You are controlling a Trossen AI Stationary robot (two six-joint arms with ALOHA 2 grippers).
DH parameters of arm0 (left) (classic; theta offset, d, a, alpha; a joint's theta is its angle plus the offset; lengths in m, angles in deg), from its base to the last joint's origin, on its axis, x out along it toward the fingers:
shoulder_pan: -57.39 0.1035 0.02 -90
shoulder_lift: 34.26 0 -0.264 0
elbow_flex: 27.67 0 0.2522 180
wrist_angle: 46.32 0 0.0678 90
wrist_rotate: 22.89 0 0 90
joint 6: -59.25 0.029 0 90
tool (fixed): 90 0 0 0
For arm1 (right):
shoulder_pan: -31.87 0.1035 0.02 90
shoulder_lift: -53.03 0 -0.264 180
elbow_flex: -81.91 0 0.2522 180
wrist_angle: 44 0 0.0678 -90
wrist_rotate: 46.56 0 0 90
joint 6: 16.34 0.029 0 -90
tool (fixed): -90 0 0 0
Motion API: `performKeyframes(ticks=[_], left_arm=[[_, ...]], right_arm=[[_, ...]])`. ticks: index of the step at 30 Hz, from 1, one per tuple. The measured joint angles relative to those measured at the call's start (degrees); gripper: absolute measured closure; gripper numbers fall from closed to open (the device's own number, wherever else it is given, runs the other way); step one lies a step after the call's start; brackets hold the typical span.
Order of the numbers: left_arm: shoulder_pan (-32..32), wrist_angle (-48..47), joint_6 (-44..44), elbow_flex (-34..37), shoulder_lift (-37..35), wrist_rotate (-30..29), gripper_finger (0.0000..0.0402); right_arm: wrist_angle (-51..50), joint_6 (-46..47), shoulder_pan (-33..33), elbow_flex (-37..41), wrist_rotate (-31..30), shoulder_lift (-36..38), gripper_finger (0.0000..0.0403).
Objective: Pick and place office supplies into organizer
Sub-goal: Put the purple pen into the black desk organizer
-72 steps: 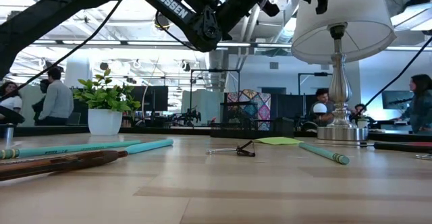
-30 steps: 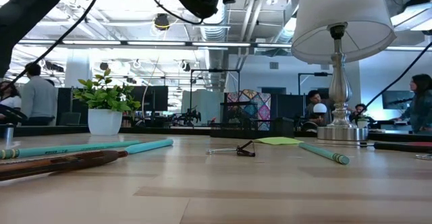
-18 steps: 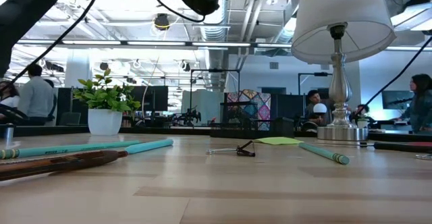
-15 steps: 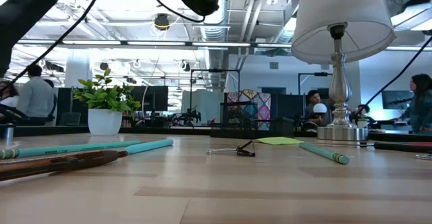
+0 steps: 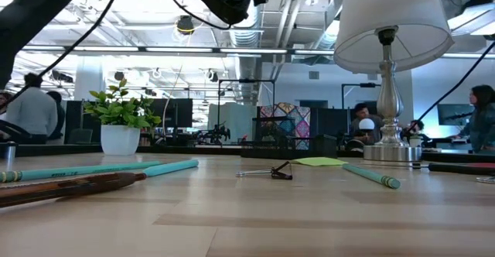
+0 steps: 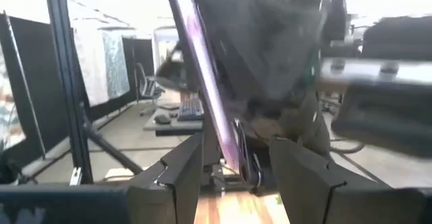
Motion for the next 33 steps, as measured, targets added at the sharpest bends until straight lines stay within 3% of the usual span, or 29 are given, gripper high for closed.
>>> performKeyframes(ticks=[3, 7, 11, 14, 20, 25, 28, 33], left_arm=[[1.7, 0.1, -0.3, 0.0, 0.0, 0.4, 0.0381], [4.8, 0.8, 0.0, 0.0, 0.0, 0.7, 0.0382], [9.5, -2.6, 1.5, 0.0, 0.0, 2.4, 0.0382], [13.1, -12.9, 7.9, 0.5, -0.1, 3.5, 0.0382], [17.4, -30.3, 30.3, 2.4, 0.0, 5.8, 0.0382], [19.4, -36.0, 39.5, 2.4, 0.3, 6.9, 0.0382], [20.5, -27.4, 33.5, 2.3, 3.6, 8.5, 0.0382], [21.7, 1.5, 12.5, 1.6, 12.8, 0.9, 0.0382]], right_arm=[[-1.3, -1.3, -0.1, -1.2, -1.9, 2.2, 0.0244], [-10.7, -3.7, 0.1, -2.4, -10.3, 6.5, 0.0251], [-16.8, 1.4, 1.9, -2.9, -15.5, 11.5, 0.0257], [-17.8, 5.2, 4.4, -2.9, -14.8, 14.0, 0.0262], [-17.9, 4.9, 9.6, -2.9, -14.7, 15.1, 0.0269], [-17.9, 3.0, 11.2, -2.9, -14.7, 13.8, 0.0266], [-17.9, 3.0, 10.5, -2.9, -14.7, 13.1, 0.0265], [-17.9, 3.0, 8.9, -2.9, -14.8, 12.0, 0.0265]])
